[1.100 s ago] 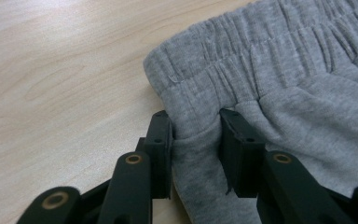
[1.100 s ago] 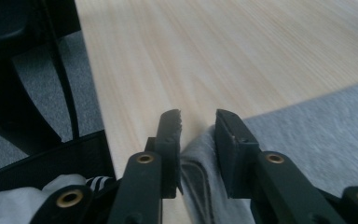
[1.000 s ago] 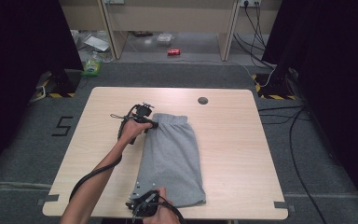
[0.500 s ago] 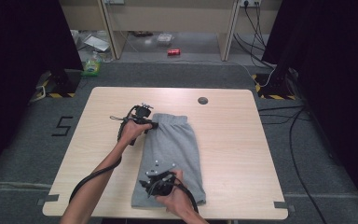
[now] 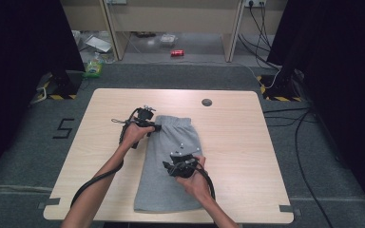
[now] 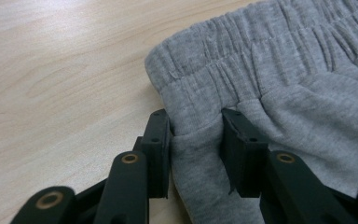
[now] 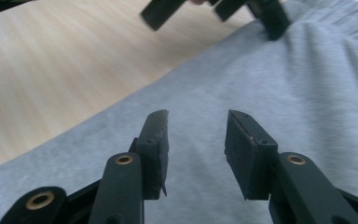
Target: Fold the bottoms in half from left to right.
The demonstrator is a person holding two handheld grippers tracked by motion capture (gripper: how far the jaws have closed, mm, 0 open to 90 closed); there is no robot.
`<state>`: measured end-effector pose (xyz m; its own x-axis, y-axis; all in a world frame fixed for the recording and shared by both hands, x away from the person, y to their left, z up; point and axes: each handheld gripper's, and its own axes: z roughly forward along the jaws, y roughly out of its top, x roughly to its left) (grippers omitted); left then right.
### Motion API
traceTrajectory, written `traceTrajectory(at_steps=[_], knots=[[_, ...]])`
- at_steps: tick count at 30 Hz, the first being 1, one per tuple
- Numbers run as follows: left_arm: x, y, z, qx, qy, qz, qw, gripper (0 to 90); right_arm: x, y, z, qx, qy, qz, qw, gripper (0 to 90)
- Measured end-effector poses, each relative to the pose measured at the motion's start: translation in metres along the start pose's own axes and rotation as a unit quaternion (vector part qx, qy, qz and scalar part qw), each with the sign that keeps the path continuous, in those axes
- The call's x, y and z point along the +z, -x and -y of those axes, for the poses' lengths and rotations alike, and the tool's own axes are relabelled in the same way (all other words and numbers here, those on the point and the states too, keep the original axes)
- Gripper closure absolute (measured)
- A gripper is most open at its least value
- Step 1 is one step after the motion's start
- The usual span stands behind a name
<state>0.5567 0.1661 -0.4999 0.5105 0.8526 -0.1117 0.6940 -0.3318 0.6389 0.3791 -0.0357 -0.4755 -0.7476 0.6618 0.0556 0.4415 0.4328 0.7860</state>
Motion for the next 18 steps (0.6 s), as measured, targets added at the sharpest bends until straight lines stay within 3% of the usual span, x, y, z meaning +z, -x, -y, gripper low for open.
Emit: traceTrajectory(at_steps=[8, 18], knots=[[0.0, 0.0, 0.0, -0.001, 0.001, 0.0, 1.0, 63.4, -0.003, 0.032, -0.007, 0.028, -0.001, 0.017, 0.9995, 56.3], [0.0, 0.0, 0.0, 0.0, 0.002, -0.001, 1.0, 63.4, -0.008, 0.062, -0.015, 0.051, 0.008, 0.042, 0.9978, 55.7]])
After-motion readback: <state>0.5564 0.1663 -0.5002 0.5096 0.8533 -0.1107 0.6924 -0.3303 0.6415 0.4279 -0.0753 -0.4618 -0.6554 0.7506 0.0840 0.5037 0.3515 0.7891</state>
